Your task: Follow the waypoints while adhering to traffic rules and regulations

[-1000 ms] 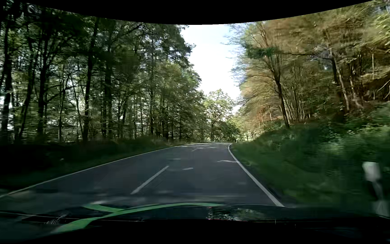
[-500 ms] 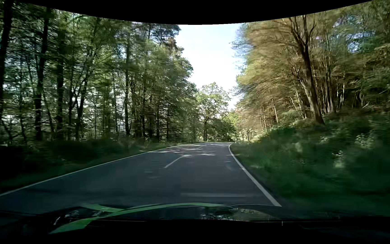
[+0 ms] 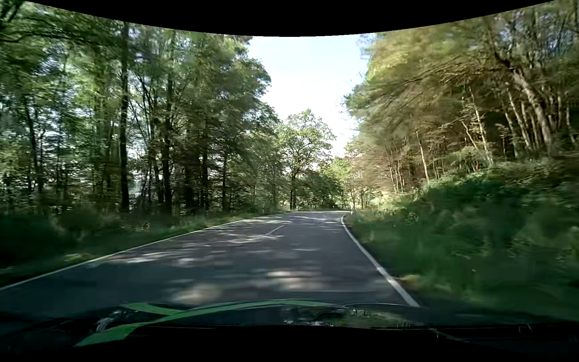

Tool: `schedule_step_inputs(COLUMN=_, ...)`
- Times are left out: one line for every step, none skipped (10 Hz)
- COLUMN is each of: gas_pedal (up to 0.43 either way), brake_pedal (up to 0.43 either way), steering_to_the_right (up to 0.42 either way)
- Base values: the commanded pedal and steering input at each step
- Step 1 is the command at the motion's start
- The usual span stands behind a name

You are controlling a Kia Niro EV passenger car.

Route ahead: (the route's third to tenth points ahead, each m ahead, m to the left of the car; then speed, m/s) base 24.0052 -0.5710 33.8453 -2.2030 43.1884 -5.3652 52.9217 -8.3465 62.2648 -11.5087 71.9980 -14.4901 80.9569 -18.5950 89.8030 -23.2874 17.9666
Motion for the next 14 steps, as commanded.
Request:
schedule_step_inputs(gas_pedal=0.189, brake_pedal=0.000, steering_to_the_right=0.021)
schedule_step_inputs(gas_pedal=0.197, brake_pedal=0.000, steering_to_the_right=0.021)
schedule_step_inputs(gas_pedal=0.197, brake_pedal=0.000, steering_to_the_right=0.021)
schedule_step_inputs(gas_pedal=0.197, brake_pedal=0.000, steering_to_the_right=0.023)
schedule_step_inputs(gas_pedal=0.189, brake_pedal=0.000, steering_to_the_right=0.025)
schedule_step_inputs(gas_pedal=0.157, brake_pedal=0.000, steering_to_the_right=0.026)
schedule_step_inputs(gas_pedal=0.110, brake_pedal=0.000, steering_to_the_right=0.028)
schedule_step_inputs(gas_pedal=0.079, brake_pedal=0.000, steering_to_the_right=0.028)
schedule_step_inputs(gas_pedal=0.079, brake_pedal=0.000, steering_to_the_right=0.028)
schedule_step_inputs(gas_pedal=0.079, brake_pedal=0.000, steering_to_the_right=0.028)
schedule_step_inputs(gas_pedal=0.079, brake_pedal=0.000, steering_to_the_right=0.028)
schedule_step_inputs(gas_pedal=0.079, brake_pedal=0.000, steering_to_the_right=0.028)
schedule_step_inputs(gas_pedal=0.067, brake_pedal=0.000, steering_to_the_right=0.028)
schedule_step_inputs(gas_pedal=0.067, brake_pedal=0.000, steering_to_the_right=0.029)
